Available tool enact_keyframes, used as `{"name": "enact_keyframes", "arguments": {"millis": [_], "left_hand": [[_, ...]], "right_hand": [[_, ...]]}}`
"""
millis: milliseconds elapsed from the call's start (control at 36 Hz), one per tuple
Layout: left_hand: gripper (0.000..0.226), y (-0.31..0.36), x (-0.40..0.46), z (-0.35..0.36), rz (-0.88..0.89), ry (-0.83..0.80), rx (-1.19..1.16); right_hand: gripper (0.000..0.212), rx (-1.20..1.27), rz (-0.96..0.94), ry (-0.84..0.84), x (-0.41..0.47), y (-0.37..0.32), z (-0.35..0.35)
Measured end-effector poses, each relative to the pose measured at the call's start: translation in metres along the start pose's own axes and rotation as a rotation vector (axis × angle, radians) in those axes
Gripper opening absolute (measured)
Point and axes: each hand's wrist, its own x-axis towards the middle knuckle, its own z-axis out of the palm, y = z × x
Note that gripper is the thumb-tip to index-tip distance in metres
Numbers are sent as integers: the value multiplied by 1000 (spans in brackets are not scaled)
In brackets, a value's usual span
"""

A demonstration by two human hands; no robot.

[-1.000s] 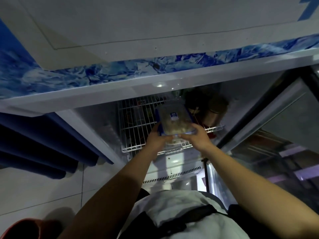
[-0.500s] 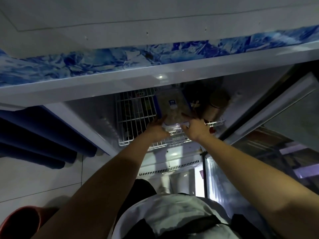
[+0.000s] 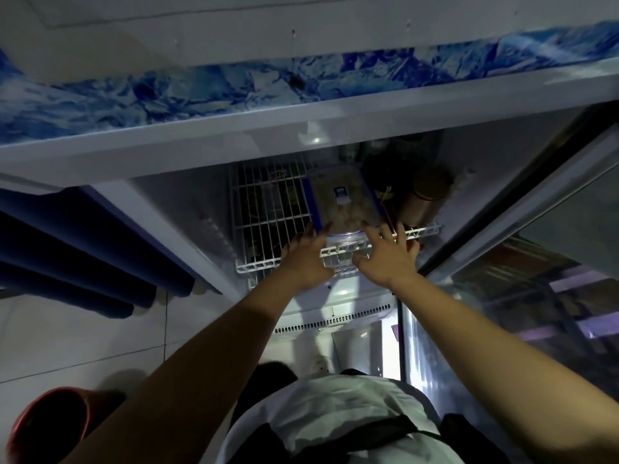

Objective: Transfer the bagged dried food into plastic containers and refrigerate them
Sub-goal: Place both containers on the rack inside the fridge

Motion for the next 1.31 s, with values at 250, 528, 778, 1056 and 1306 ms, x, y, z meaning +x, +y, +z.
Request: {"name": "enact_keyframes", "arguments": {"millis": [250,528,778,1056,1306], "left_hand": [[87,-31,-151,-5,-96,346,-185],[88,-115,-431,35,-649,595,-174],[90,-113,-669,136,-1172,892,-399],[87,-122,-824,189,-1549,1202,-524],[90,-158,-910,205,-1741,1350,-637]], "right_hand": [[71,161,-307,131,-79,-64,-6],[67,81,-866,-185,-242,-211,71],[62,18,-1236,-461,-425,-304,139],[67,-156,-1657,-614,-586,-401,188],[75,-253,-1893,-747,-706,-478,244]]}}
